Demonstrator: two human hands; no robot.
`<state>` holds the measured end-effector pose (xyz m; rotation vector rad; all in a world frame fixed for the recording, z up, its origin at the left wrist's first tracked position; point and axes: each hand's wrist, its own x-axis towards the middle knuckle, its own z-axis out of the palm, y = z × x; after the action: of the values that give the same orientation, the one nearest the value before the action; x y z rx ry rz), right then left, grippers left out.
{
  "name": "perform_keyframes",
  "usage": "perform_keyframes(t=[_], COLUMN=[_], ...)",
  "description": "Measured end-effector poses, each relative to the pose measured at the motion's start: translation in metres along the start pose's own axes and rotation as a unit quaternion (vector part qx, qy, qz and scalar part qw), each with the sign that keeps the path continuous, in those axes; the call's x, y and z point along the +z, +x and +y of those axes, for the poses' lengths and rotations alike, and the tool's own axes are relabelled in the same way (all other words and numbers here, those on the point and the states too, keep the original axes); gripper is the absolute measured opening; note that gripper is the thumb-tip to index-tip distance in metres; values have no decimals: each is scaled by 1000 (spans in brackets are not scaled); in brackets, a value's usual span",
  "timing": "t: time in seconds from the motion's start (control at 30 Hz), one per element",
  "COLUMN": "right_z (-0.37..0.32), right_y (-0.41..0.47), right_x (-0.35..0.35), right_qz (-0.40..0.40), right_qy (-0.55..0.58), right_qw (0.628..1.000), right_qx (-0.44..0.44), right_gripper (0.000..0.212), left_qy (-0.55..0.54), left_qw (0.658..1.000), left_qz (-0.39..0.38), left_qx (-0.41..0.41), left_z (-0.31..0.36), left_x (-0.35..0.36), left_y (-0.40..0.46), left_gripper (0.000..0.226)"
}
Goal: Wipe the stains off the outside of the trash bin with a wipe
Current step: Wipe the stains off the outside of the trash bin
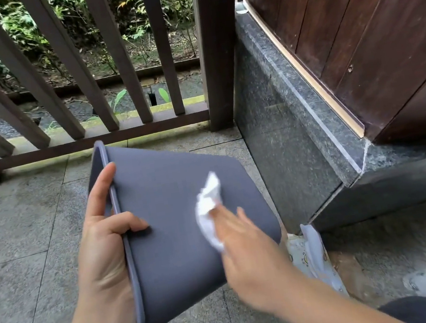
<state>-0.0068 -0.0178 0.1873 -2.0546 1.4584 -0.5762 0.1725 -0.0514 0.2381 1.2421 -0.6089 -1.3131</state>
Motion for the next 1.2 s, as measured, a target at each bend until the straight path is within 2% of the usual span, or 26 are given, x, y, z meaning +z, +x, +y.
perform_keyframes(t=[0.07, 0.13, 0.17, 0.23, 0.3, 0.33, 0.4, 0.47, 0.53, 0.6, 0.67, 0.8, 0.9, 0.93, 1.03, 1.13, 1.2], right_z=[-14, -5, 10, 49, 83, 92, 89, 67, 28, -8, -29, -40, -41, -41, -41, -47, -47], right_y=[7, 21, 29, 47, 55, 54, 49, 45, 39, 32, 26, 24, 19, 15, 2, -3, -7], right_x=[8, 7, 4, -13, -32, -36, -31, -15, -2, 4, 4, 0, 1, 2, 14, 30, 38], right_qz=[0, 27, 46, 58, -10, -37, -45, 0, 35, 31, 18, 15, 4, 6, 3, -1, 50], right_qy=[13, -3, -12, -25, -19, -11, -32, -34, -11, 0, 33, 68, 96, 103, 79, 59, -36], right_qw=[991, 989, 993, 996, 967, 949, 943, 969, 996, 997, 988, 980, 977, 973, 962, 967, 959], right_qx=[-131, -147, -104, 58, 252, 312, 329, 244, 83, -71, -150, -186, -192, -208, -260, -248, -277], right_gripper=[74, 72, 70, 64, 50, 37, 24, 41, 63, 72, 76, 62, 53, 48, 40, 37, 24], left_qy=[18, 16, 6, -6, -9, -7, -8, -13, -15, -25, -54, -119, -148, -152, -150, -84, -11], left_qw=[1000, 1000, 1000, 1000, 1000, 1000, 1000, 1000, 1000, 999, 998, 992, 986, 984, 987, 991, 993], left_qz=[-10, -8, -1, 12, 21, 22, 16, 8, 7, 3, -10, 10, -41, -56, -57, -97, -95], left_qx=[12, 12, 9, 1, -6, -6, -3, 5, 17, 30, 43, 44, -62, -69, 7, 48, 74], left_z=[2, 3, 4, 4, 4, 3, -1, -4, -9, -12, -14, -15, -13, -11, -1, 9, 14], left_x=[-2, -2, -1, 1, 6, 9, 13, 17, 18, 19, 18, 18, 18, 18, 14, 4, 0], left_y=[-2, -5, -6, -10, -13, -13, -9, -6, -5, -5, -5, -8, -12, -12, -11, -6, -2], left_gripper=[95, 94, 94, 93, 94, 94, 95, 96, 95, 87, 71, 61, 52, 51, 47, 18, 30])
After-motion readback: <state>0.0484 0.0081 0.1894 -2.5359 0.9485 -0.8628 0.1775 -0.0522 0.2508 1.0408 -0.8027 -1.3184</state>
